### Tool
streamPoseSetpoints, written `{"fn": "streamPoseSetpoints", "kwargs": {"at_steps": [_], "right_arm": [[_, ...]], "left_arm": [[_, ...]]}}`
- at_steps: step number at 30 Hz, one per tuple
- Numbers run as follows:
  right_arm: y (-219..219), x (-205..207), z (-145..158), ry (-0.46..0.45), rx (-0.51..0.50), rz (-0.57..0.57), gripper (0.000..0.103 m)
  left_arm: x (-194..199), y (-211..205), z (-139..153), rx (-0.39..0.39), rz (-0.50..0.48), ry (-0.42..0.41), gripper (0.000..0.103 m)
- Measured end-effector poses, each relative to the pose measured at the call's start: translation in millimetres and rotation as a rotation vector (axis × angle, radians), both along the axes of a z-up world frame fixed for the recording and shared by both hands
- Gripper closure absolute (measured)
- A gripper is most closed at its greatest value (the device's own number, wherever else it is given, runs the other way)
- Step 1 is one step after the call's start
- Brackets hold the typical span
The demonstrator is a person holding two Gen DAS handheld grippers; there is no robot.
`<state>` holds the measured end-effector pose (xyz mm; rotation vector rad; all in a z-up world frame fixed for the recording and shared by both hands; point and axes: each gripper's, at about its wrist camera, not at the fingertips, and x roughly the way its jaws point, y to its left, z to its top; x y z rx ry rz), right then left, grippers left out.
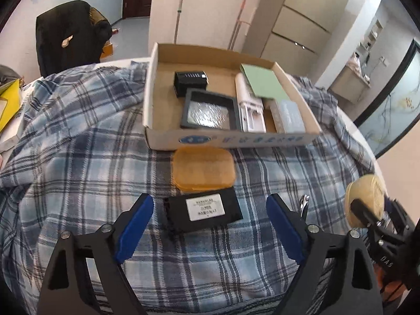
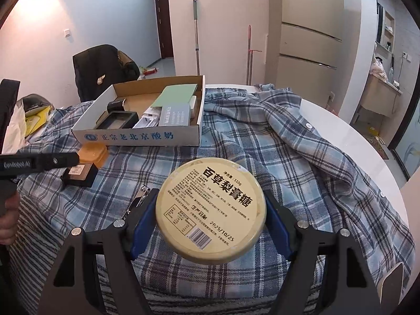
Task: Organize rigid objects
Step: 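Grasp the black labelled case with the left gripper while the right holds the tin, then carry the black case and beige tin over the cardboard box with both grippers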
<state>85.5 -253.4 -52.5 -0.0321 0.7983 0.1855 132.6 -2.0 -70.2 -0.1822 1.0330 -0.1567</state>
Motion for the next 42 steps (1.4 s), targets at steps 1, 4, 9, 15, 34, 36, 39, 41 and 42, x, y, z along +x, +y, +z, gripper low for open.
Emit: {"fn": "streamPoseSetpoints", "kwargs": {"at_steps": [1,4,9,15,34,36,39,41,42], "right_arm": [[0,0,0,0.000,0.001,0.002,0.029],[1,1,-1,0.006,-0.001,0.009,0.029],[1,1,-2,0.014,0.002,0.011,0.029],[2,1,-4,0.023,0.004,0.014,0.029],[-8,-4,7,-0.043,0.017,-0.043,0.029],[-11,-3,10,-0.053,0.017,-0.058,0.029],[-17,-1,9,-0.048,0.026,-0.085,0.029],[-20,2,6,-0.032,0.034,-0.095,0.029],[-21,4,4,-0.021,0.038,-0.098,0.029]], "left_arm": [[2,-2,-4,0.002,-0.003,0.015,0.013],[10,-5,-14,0.022,0.020,0.056,0.013],[14,-5,-22,0.040,0.039,0.075,0.013],[15,-10,-23,0.101,0.039,0.054,0.029],[10,16,65,0.136,0.069,-0.141,0.030],[26,13,70,0.125,0.052,-0.160,0.030],[51,5,68,0.111,0.033,-0.156,0.030],[68,1,59,0.099,0.024,-0.130,0.030],[76,0,54,0.099,0.027,-0.116,0.030]]}}
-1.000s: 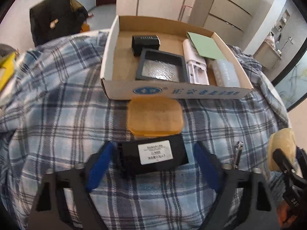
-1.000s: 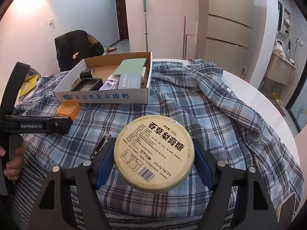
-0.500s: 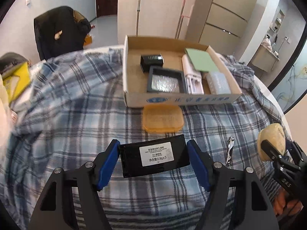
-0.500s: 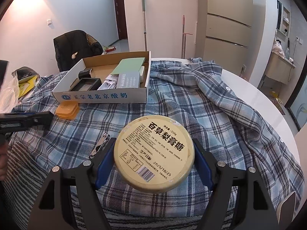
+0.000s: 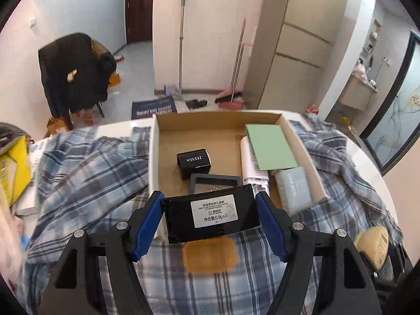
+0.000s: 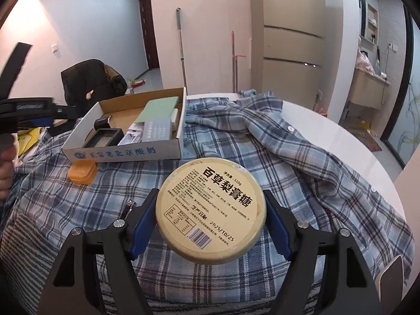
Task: Organize rigid objects
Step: 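Carry the black case and beige tin over the cardboard box with both grippers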
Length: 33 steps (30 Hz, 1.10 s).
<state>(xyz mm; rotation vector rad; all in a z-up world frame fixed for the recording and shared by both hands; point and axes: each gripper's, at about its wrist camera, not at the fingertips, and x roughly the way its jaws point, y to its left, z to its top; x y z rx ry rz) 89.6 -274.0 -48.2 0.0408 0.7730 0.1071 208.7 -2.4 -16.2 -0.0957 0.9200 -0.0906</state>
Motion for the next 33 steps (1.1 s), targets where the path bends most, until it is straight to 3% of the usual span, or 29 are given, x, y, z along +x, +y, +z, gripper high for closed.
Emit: {"fn": "streamPoseSetpoints", "kwargs": {"at_steps": [10,18,24,26,29,33], "right_arm": [[2,5,-8,0.050,-0.002,0.007,0.029],[17,9,5,0.033,-0.095,0.021,0.029],[30,27,42,0.005,-0.063,0.063,0.029],[40,35,56,-0.021,-0.078,0.078,0.029],[57,50,70,-0.053,-0.088,0.100,0.029],[77,85,70,0.000,-0.003,0.141,0.029]], "left_arm": [[23,-5,-43,-0.048,-0.014,0.085,0.030],[21,-4,-49,-0.078,-0.042,0.090,0.030],[9,16,-23,-0.152,-0.027,-0.043,0.029],[4,24,-11,-0.146,0.004,-0.108,0.023],[-8,34,6,-0.074,0.067,-0.232,0.018],[-18,43,21,-0.002,0.112,-0.345,0.018]]}}
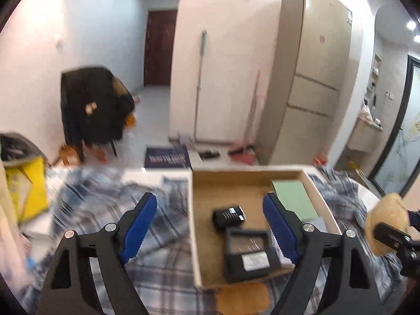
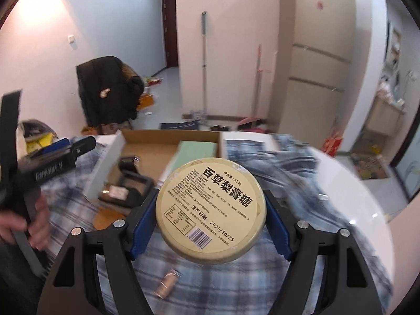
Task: Organize rigid objects
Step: 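Carry the black case and beige tin over the cardboard box with both grippers, then lower the black case and tin into the box and open both grippers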
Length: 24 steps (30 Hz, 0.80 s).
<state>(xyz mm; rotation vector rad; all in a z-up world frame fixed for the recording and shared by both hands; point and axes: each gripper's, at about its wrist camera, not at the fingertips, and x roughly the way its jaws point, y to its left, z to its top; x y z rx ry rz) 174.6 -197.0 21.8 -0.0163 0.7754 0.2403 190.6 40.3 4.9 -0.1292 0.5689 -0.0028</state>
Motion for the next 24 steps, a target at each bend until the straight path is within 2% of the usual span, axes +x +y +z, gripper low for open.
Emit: {"fn": "streamPoseSetpoints", "kwargs": {"at_steps": [3,5,6,9,13,20,24], "right_arm": [[23,28,-10,0.031,-0.018,0.010,0.029],[40,48,-21,0.048,-0.056,0.014,0.029],[46,56,-26,0.059,-0.064,0.016,0.029],[56,80,-44,0.121,-0.053,0.009,0.029],[60,98,-61,0.168,-0.042,0.000,0.029],[61,103,-67,0.163,-0.059,0.011,0.029],[54,97,-58,0.123,-0.057,0.045,0.022]], "left_arm": [[-7,10,7,-0.026,0.028,-0.077,0.014],[-9,14,6,-0.031,0.051,-0.105,0.003],[-8,13,3,-0.018,0.052,-0.106,0.000],[-2,12,-3,0.010,0.062,-0.088,0.000],[5,18,-12,-0.009,0.066,-0.051,0.000],[5,23,-16,-0.034,0.076,-0.039,0.000],[4,15,-10,-0.005,0.051,-0.031,0.000]]}}
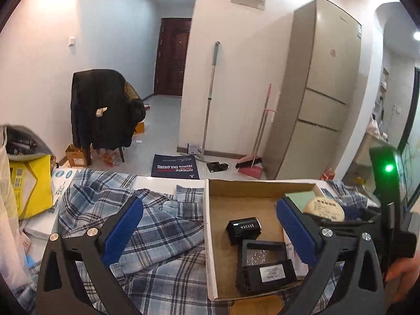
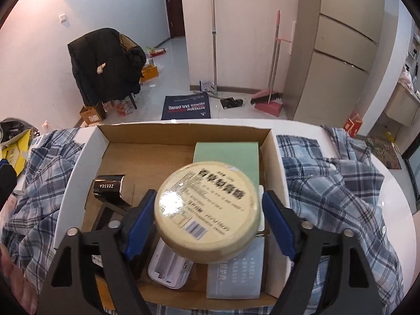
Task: Organize rigid objects
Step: 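Lower the black case and tin into the box and open both grippers, then grasp the small silver clip on the shirt with the right gripper while the left lifts away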
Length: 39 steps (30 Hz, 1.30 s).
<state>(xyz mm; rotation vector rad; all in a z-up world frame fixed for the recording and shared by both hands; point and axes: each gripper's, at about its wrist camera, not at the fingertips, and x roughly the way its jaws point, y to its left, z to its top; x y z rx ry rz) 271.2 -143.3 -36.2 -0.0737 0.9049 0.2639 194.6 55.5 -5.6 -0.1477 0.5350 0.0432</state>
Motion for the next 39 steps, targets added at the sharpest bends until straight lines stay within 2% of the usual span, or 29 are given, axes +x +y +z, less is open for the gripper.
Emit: {"fn": "streamPoseSetpoints", "kwargs": {"at_steps": [3,5,8,13,17,21,24,28,31,33,36,39], "right_arm": [[-5,-10,15,-0.049,-0.042,-0.001,0.022],[-16,-27,34,-0.098,-0.032,-0.023,0.022],[-31,-55,60,-0.147,0.009,-0.023,0.022],[-53,-111,99,-0.249,0.027,-0.024,0.022],[-68,-143,116,-0.280,0.082,-0.029,0.022],[-74,-164,123,-0.279,0.115,-0.065,0.021],[-72,-170,112,-0.219,0.096,-0.120,0.021],[-65,-171,82,-0.111,0.137,-0.099,0.022],[-59,-163,52,-0.019,0.116,-0.119,0.037],[-59,-154,31,0.057,0.125,-0.126,0.052],[-61,-141,1,0.177,0.153,-0.139,0.066],[-66,-141,-17,0.260,0.196,-0.136,0.069]], "left_arm": [[-9,-8,11,0.035,-0.006,-0.044,0.000],[-16,-11,20,0.045,-0.011,-0.076,0.000],[-31,-14,41,0.041,-0.029,-0.132,0.000],[-75,-17,90,0.009,-0.056,-0.272,0.000],[-106,-22,119,-0.008,-0.064,-0.344,0.000],[-134,-27,136,0.027,-0.043,-0.385,0.000],[-150,-27,133,0.017,-0.033,-0.386,0.000],[-157,-31,113,0.005,-0.064,-0.294,0.000],[-163,-33,88,0.011,-0.077,-0.236,0.000],[-162,-33,73,0.024,-0.058,-0.204,0.000],[-155,-27,53,0.005,-0.030,-0.158,0.000],[-147,-18,36,-0.027,-0.011,-0.124,0.000]]}}
